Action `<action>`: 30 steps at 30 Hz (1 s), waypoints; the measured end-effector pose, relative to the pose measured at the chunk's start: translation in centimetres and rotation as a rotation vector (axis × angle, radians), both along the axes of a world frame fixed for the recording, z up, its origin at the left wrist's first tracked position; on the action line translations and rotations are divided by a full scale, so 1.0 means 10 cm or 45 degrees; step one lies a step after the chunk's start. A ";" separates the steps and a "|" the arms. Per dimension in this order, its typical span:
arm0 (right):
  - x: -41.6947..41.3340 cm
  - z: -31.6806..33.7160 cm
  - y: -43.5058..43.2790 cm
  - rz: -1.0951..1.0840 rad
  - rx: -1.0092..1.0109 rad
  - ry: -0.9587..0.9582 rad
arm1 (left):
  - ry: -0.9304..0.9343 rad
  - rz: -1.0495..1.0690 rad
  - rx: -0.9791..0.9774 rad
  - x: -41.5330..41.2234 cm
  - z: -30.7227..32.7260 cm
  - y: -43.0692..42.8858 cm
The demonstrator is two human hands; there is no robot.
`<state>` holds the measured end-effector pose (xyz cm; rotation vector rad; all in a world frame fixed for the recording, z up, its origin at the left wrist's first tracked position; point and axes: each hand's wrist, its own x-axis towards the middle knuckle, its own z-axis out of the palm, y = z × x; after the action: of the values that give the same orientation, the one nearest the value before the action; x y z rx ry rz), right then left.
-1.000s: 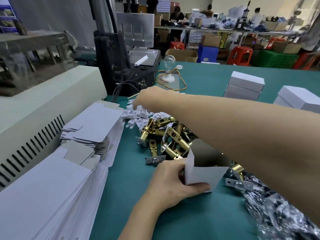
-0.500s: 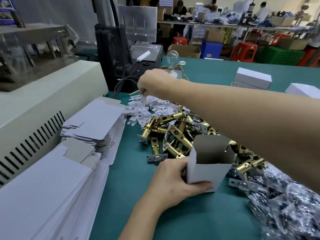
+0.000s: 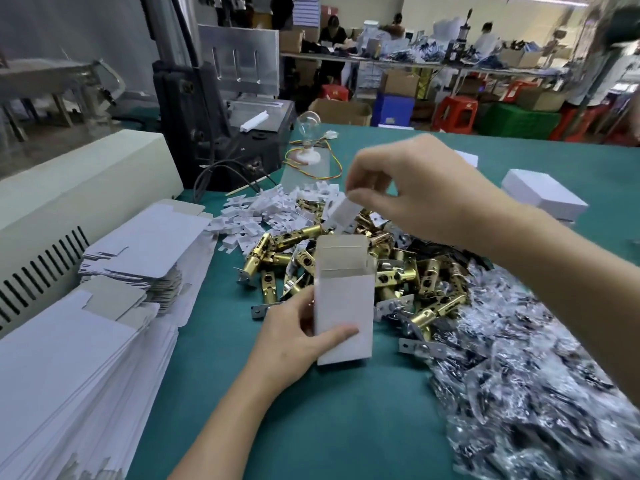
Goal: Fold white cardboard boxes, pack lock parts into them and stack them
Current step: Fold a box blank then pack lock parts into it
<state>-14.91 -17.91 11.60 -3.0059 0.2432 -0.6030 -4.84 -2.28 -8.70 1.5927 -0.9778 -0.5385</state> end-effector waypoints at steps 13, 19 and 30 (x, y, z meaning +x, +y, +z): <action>-0.10 -0.32 0.29 0.031 -0.183 0.492 | -0.252 0.013 -0.074 -0.07 0.00 0.04; -0.07 -0.38 0.31 0.029 -0.142 0.463 | -0.234 0.012 -0.088 -0.04 -0.01 0.03; -0.18 -0.39 -1.08 -0.587 0.103 0.114 | -0.201 -0.030 -0.082 -0.01 -0.02 0.02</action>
<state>-16.72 -28.75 7.68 -2.9060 0.9578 -0.4694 -4.92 -2.10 -8.90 1.5859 -1.1219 -0.3977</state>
